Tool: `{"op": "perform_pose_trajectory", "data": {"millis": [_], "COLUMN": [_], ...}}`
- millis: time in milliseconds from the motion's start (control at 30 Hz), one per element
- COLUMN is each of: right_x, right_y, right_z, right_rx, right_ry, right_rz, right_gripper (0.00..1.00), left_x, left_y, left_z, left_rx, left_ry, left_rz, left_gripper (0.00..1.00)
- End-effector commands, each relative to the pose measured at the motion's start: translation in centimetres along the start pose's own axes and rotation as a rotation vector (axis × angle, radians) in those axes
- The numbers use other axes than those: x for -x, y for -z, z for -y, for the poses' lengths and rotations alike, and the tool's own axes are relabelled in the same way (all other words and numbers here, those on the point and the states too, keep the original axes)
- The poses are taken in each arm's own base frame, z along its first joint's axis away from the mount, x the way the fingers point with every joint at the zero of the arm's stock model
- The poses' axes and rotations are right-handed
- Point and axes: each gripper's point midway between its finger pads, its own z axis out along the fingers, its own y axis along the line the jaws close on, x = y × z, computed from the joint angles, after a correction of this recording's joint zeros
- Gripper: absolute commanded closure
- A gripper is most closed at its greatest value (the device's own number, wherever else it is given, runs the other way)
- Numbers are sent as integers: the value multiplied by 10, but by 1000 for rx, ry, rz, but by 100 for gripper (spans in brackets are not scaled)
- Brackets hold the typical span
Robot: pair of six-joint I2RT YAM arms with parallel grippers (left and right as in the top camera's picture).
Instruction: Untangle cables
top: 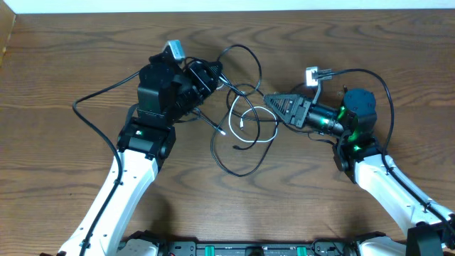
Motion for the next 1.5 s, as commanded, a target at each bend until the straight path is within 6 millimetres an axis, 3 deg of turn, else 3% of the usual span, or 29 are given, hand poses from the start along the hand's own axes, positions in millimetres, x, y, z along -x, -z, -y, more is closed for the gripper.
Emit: {"op": "perform_pose_trajectory", "data": {"millis": [0,167,367,500,767,867,967,1133,1233,1300,1400,1467], "right_x": [-9,-28,-44,-45,-46,-54,-62,-69,-68,-65,-59,-55], "right_y": [1,5,12,12,6,3,-4,-18,-24,-25,-26,-27], "right_z": [-13,-25,-43,-42,-18,-22,-27,-27,-24,-21,-16,-13], "right_rx": [60,150,277,279,163,179,193,146,111,88,52,29], "right_ry": [92,188,346,374,292,319,362,382,388,390,393,394], "right_rz": [-61,-157,-236,-233,-222,-242,-257,-240,-220,-202,-174,-157], "right_gripper": [65,62,63,64,65,57,47,43,50,62,90,99], "left_x": [26,34,21,16,41,46,48,48,49,49,45,42], "left_y": [6,8,8,9,23,31,36,40,43,45,47,47], "left_z": [-1,-7,-23,-30,20,34,41,45,48,50,55,57], "left_rx": [38,59,125,152,-16,-62,-86,-107,-116,-121,-141,-150], "left_ry": [-34,-27,-213,-159,-141,-152,-110,-37,-30,-31,-37,-39], "left_rz": [122,148,76,61,181,212,221,220,225,227,207,190], "left_gripper": [92,92,92,93,93,92,93,93,93,92,93,93]}}
